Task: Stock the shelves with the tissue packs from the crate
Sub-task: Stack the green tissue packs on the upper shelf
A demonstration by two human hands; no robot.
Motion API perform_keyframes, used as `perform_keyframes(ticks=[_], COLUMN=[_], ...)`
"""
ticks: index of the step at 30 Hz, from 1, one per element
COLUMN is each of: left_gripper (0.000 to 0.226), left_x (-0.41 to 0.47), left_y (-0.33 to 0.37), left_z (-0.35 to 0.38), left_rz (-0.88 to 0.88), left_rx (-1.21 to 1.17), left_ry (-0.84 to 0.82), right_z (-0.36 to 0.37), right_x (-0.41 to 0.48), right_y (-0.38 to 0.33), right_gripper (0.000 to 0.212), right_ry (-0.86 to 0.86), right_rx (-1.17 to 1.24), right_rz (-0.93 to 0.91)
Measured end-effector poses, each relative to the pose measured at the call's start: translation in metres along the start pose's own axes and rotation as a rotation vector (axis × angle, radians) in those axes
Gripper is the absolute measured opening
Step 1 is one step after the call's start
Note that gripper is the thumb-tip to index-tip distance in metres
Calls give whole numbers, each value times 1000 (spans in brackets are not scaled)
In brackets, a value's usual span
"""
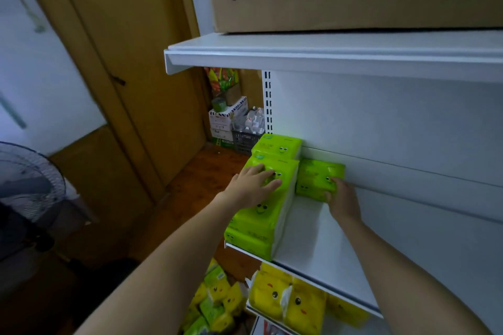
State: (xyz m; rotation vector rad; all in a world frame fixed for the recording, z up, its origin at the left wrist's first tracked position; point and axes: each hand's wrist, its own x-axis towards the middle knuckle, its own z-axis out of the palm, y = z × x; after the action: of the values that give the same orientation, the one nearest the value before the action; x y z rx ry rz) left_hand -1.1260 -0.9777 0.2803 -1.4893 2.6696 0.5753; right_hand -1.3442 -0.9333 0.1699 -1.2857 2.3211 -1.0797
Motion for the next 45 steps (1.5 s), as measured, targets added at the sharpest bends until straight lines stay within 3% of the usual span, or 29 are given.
perform_keyframes(ticks=[15,28,33,37,45], left_gripper=[55,52,56,59,56], left_x=[6,-55,-99,-131,-182], left_y=[-5,-69,-121,-163,-245], left_z=[3,-9,-20,-22,-1], left_rz=[34,256,189,115,-80], left_rx=[-82,-287,-335,-363,-394], left_ry=[83,259,301,343,444], right_z=[-26,-38,-18,14,110], right_x=[-18,-93,-138,-177,-234], right_y=[-5,-86,-153,-205,-250], right_gripper=[61,47,59,60,56], right_ry=[-25,295,353,306,25], right_rx=[-78,51,114,76,70], right_rz=[-52,-254,-277,-332,-355])
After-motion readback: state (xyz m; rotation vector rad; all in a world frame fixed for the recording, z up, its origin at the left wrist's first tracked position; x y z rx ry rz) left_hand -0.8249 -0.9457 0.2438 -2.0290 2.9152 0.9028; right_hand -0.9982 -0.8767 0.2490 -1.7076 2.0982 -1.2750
